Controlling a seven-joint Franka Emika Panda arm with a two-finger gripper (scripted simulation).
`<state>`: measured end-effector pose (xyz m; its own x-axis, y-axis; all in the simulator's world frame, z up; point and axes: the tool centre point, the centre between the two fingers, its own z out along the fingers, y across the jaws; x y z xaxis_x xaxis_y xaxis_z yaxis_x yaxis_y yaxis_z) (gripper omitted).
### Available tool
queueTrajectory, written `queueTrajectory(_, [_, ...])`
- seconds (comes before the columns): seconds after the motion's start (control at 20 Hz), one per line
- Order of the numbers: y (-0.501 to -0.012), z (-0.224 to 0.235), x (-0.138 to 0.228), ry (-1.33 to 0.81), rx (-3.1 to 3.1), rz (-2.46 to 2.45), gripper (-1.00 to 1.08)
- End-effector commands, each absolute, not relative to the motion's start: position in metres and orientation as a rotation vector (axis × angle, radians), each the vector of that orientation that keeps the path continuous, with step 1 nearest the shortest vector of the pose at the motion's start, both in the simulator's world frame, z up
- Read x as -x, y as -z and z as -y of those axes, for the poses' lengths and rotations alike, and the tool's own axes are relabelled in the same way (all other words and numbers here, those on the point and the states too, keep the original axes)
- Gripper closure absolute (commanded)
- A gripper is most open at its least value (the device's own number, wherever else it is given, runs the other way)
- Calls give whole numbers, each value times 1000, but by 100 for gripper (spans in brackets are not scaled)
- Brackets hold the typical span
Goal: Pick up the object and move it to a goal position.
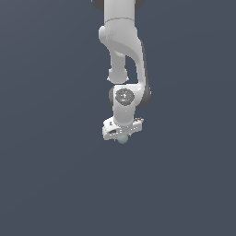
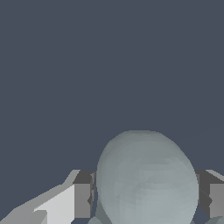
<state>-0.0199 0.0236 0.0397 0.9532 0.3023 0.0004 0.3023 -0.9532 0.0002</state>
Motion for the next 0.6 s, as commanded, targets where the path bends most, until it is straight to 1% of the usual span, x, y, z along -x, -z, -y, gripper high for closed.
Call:
queueTrajectory(0.0, [-39, -24, 20, 0, -3105, -481, 108])
queueTrajectory(0.55, [-49, -27, 22, -1, -3104, -481, 108])
